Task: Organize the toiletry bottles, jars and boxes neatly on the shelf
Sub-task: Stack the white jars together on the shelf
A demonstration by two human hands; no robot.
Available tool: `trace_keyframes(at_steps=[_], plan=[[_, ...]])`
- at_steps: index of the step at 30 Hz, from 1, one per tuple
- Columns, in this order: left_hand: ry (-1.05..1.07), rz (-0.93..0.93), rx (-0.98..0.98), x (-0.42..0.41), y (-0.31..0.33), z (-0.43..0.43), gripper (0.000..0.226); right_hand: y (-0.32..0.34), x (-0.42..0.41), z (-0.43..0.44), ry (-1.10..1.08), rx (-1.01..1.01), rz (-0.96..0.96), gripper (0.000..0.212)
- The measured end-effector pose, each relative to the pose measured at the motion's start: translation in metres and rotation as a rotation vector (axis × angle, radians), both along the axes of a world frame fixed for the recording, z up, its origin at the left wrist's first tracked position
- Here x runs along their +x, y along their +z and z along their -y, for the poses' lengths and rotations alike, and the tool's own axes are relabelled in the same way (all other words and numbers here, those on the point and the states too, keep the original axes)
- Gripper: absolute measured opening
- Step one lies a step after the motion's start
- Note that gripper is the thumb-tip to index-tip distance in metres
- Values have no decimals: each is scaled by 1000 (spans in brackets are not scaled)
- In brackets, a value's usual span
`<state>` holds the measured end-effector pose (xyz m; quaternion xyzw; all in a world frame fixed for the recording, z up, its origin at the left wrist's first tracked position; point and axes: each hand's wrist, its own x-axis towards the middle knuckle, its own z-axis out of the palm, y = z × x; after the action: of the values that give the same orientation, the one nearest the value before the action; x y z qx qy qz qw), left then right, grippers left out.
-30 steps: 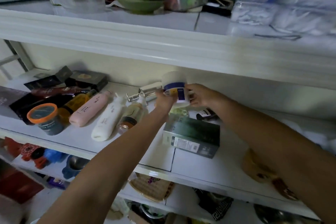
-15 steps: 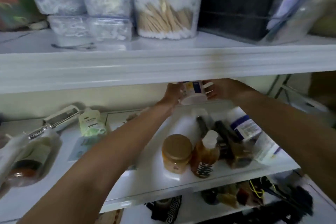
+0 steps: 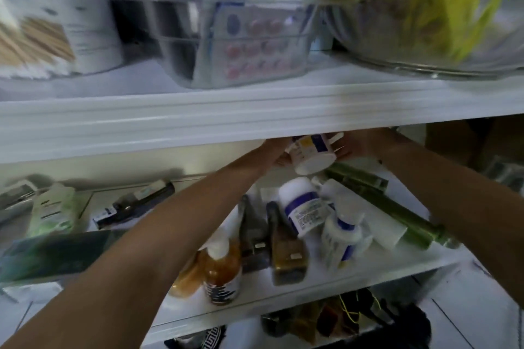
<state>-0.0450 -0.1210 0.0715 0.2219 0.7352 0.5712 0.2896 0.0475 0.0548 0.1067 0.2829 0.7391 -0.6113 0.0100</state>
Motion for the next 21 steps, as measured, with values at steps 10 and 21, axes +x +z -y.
trace_keyframes(at_steps=[10, 21], plan=[[-66, 52, -129, 23, -15, -54, 62, -38, 15, -56, -16, -11, 233, 56], [15, -343, -611, 17, -46, -83, 74, -73, 13, -59, 123, 189, 375, 59]])
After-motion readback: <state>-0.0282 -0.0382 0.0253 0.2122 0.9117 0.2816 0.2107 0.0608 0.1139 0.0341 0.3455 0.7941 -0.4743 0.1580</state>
